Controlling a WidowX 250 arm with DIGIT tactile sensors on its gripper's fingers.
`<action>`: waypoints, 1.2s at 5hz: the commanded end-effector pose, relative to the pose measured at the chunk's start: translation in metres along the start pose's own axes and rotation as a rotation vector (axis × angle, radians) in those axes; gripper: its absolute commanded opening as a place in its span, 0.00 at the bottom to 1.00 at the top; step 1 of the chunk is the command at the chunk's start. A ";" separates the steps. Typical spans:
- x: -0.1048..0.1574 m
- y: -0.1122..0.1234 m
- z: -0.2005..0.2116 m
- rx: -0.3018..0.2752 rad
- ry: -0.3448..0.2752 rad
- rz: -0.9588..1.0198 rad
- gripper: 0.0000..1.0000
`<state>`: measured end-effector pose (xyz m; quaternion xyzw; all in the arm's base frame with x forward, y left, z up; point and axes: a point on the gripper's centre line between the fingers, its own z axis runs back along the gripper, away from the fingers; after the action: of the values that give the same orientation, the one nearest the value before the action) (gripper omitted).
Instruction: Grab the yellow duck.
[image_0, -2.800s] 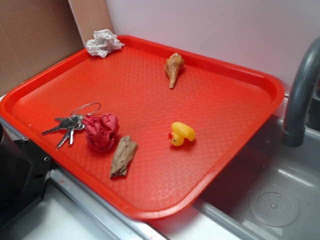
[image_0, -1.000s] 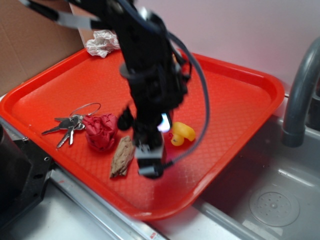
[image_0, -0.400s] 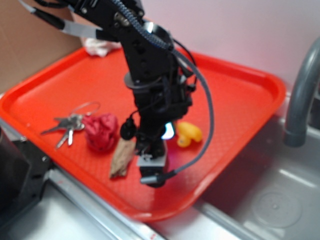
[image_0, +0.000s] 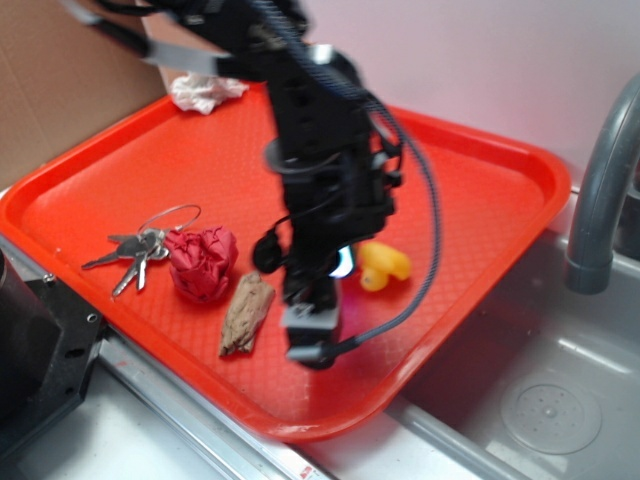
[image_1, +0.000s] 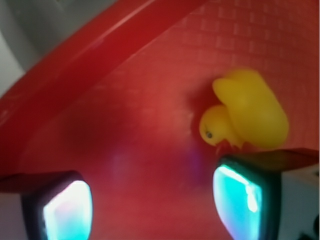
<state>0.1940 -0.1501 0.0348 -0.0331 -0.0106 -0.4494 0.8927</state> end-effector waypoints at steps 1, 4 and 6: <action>0.039 0.034 -0.009 0.038 -0.051 0.000 1.00; 0.052 0.042 -0.022 0.041 -0.015 -0.014 0.00; 0.009 0.022 0.023 0.080 -0.155 0.049 0.00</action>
<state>0.2230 -0.1394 0.0492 -0.0294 -0.0687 -0.4272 0.9011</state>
